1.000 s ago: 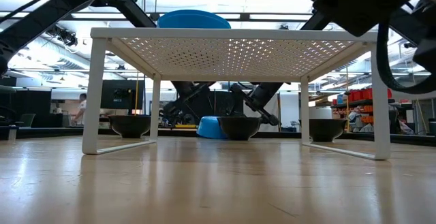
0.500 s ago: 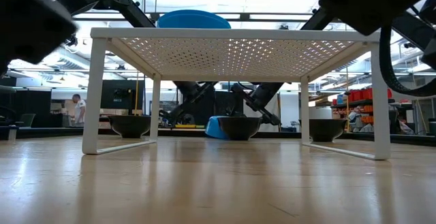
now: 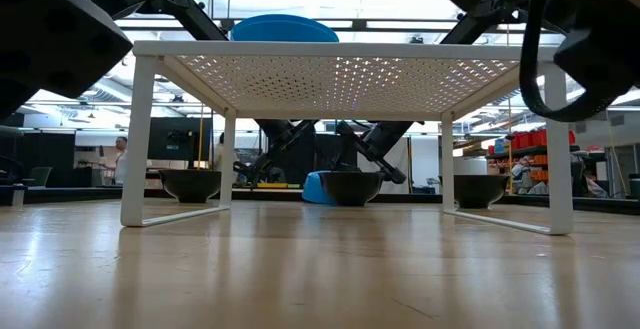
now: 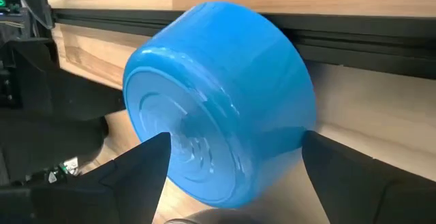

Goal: Pick & Place Mini bowls
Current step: Stack the blue bowl on top of the blue bowl on the shelf

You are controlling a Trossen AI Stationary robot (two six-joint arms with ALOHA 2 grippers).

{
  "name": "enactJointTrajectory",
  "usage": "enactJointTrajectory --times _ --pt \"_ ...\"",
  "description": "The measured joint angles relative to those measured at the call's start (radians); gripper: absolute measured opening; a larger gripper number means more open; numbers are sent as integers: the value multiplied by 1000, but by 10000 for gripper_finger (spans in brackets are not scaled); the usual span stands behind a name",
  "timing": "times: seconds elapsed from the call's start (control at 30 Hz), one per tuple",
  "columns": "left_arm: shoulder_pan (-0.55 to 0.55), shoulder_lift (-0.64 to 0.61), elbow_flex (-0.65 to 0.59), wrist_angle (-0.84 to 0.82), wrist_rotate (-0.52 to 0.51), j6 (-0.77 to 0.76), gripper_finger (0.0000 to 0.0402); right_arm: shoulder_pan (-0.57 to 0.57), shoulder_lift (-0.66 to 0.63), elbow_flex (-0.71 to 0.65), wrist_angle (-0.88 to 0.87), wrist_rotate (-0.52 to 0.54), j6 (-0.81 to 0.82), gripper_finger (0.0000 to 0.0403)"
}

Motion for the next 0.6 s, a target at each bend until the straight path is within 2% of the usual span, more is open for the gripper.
enactJointTrajectory --times 0.23,0.6 --pt "-7 -1 0 13 -7 3 234 9 0 0 -27 10 11 320" --pt "-10 -1 0 17 -8 20 234 18 -1 0 -45 31 -10 270"
